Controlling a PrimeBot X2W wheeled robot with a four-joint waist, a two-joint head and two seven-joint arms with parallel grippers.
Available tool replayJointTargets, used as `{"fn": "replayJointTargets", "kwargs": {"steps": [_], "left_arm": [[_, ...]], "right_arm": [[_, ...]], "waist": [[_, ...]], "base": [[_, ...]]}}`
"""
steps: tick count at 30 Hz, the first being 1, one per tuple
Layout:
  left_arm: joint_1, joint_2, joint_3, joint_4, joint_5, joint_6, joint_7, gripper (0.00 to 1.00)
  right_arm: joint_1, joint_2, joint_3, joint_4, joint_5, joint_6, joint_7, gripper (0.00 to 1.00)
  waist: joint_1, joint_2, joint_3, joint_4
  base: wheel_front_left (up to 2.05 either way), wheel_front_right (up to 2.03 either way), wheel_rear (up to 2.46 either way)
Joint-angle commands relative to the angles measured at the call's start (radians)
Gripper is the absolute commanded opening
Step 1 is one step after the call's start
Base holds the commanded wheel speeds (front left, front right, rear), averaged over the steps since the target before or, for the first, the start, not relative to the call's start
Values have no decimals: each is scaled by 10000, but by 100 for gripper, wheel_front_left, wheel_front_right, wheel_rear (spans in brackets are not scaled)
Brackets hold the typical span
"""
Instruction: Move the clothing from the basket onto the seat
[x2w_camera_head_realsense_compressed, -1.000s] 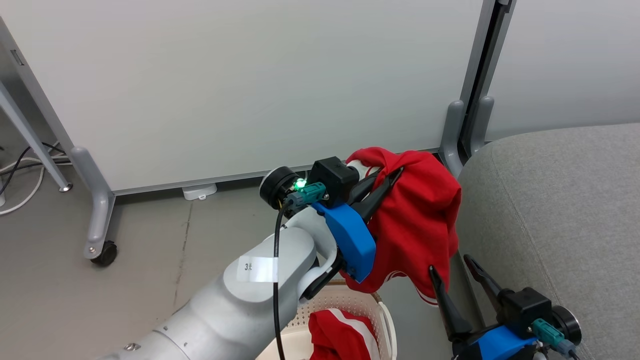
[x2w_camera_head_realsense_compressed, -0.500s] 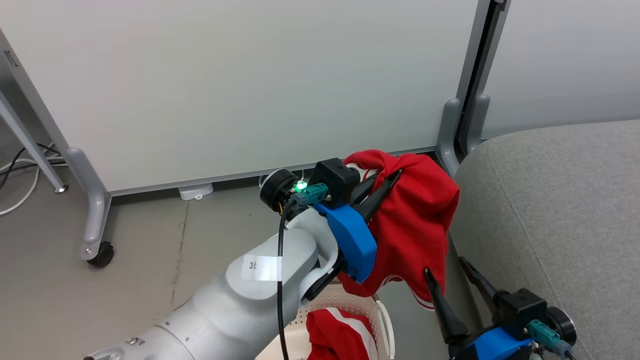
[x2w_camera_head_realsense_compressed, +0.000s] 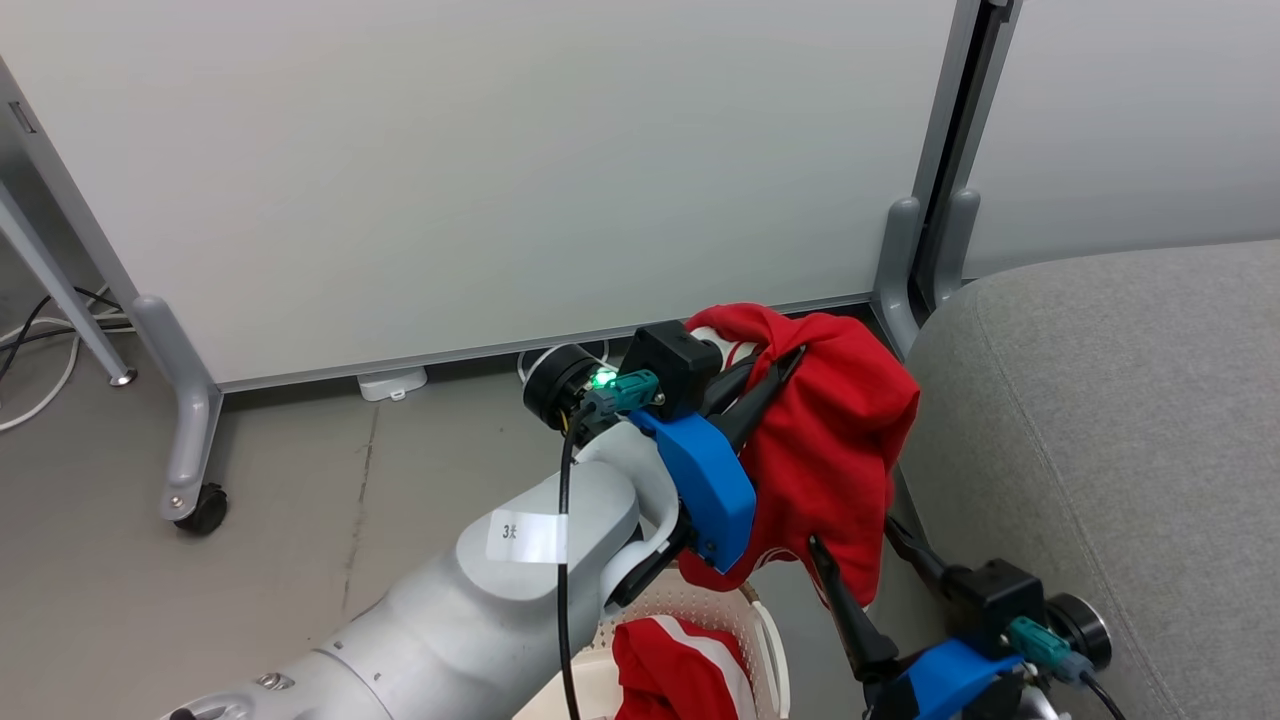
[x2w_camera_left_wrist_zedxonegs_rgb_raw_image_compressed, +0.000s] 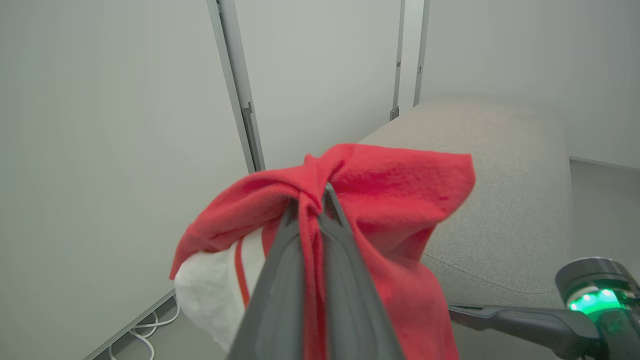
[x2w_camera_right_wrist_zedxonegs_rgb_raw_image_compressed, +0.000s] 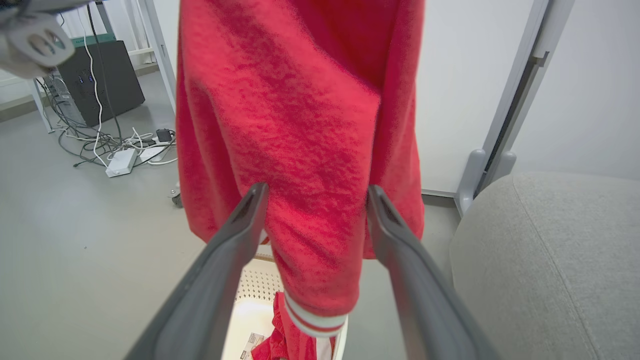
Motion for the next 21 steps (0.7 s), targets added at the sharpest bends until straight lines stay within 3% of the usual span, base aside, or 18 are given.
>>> {"fn": "replayJointTargets", "kwargs": {"steps": [1,14,15,16,17,21], "left_arm": [[-209,-1,-35,-35,-68,25,-61,0],[-145,-3,-168,-166,-157,37,-92,0],[-137,-1,-176,-162,-164,30,-94,0],[-128,-3,-185,-155,-177,24,-94,0],[-126,-3,-191,-148,-181,22,-95,0],[-98,-3,-212,-114,-216,24,-93,0]], "right_arm": [[-272,-88,105,158,-36,1,101,100],[-1878,-199,822,1575,414,1,133,100],[-1984,-205,882,1678,448,1,121,84],[-2079,-209,934,1773,492,1,91,28],[-2152,-227,1021,1852,527,1,56,0],[-2334,-290,1162,2093,631,1,-123,0]], "waist": [[0,-1,12,19],[0,-1,96,42],[0,-1,96,41],[0,-1,95,40],[0,-1,94,40],[0,-1,76,29]], "base": [[0,0,0],[0,0,0],[0,0,0],[0,0,0],[0,0,0],[0,0,0]]}}
